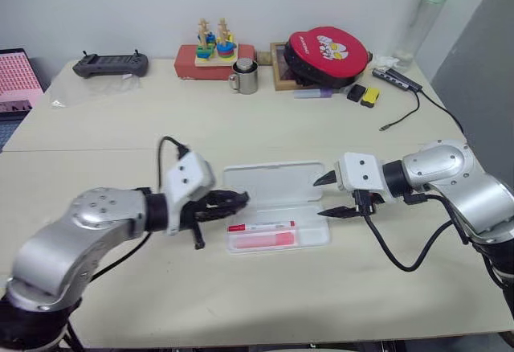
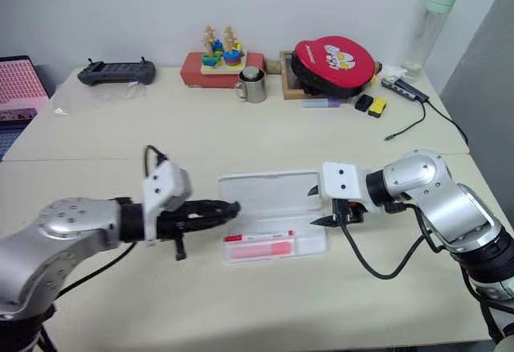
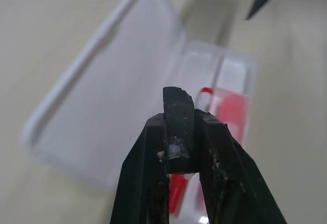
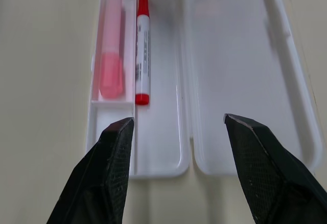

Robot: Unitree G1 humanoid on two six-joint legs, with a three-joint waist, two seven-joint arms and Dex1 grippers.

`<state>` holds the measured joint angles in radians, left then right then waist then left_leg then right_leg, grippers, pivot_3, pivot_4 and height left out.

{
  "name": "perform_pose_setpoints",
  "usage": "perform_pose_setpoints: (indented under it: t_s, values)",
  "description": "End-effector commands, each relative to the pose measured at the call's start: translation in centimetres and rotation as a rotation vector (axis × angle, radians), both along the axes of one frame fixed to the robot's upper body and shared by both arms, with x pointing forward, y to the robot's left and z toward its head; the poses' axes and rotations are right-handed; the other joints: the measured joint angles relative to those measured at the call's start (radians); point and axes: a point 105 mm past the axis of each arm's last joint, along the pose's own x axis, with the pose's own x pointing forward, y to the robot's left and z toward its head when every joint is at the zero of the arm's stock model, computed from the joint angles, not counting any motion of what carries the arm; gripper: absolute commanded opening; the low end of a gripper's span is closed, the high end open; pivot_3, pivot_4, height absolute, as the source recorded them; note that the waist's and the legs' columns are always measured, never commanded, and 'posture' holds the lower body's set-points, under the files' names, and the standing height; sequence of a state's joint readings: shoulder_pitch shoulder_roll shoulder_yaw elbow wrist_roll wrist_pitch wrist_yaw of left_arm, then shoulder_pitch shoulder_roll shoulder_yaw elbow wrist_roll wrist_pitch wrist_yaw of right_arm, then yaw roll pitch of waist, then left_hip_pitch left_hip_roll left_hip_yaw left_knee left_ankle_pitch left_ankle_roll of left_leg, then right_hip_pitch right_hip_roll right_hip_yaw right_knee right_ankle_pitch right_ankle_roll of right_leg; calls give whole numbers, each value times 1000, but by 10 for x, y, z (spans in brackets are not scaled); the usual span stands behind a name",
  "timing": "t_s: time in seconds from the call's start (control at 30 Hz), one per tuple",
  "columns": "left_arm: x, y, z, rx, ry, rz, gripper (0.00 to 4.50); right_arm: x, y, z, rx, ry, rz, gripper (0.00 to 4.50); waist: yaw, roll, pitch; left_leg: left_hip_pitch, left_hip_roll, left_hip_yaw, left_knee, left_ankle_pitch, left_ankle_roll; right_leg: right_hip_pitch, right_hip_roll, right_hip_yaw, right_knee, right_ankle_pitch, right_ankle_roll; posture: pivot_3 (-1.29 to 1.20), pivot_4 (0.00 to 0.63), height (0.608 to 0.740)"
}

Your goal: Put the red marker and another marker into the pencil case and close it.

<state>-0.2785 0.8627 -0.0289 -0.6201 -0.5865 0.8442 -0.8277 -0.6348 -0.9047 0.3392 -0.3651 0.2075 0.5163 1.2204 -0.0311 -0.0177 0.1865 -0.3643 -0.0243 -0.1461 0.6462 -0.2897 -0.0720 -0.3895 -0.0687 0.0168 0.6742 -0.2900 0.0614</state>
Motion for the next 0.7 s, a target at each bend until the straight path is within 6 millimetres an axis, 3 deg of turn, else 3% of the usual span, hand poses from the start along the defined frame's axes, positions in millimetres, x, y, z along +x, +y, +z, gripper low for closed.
perform_pose_setpoints:
  t_s: [0.03, 0.17, 0.3, 0.5, 0.7]
  values:
    - [11, -11, -6, 20, -45, -41, 438, 1, -3, 6, -17, -41, 11, 2935, -3, 0, 0, 0, 1, 0, 0, 0, 0, 0, 1, 0, 0, 0, 0, 0, 150, 740]
    - [15, -27, -21, 39, -23, -123, 438, -4, -8, 5, -33, -25, 24, 2935, 0, 0, 0, 0, 2, 0, 0, 0, 0, -1, 3, 0, 0, 0, 0, 0, 150, 740]
    - [18, -42, -37, 72, -18, -195, 438, -12, -26, 2, -75, 10, 26, 2935, 5, 0, 0, -1, 1, 0, 0, 0, 0, 0, 2, 0, -2, 0, 0, 0, 150, 740]
    - [17, -55, -38, 56, -11, -246, 438, -15, -40, -2, -109, 26, 7, 2935, -1, -1, 1, -1, 1, 0, 0, 0, 0, 0, 1, 0, -1, 0, 0, 0, 150, 740]
    - [17, -72, -36, 17, 19, -286, 438, -12, -37, -3, -92, 20, -7, 2935, 1, -1, 1, 0, 1, 0, 1, 0, 0, 1, 2, 0, 2, 0, 0, 0, 150, 740]
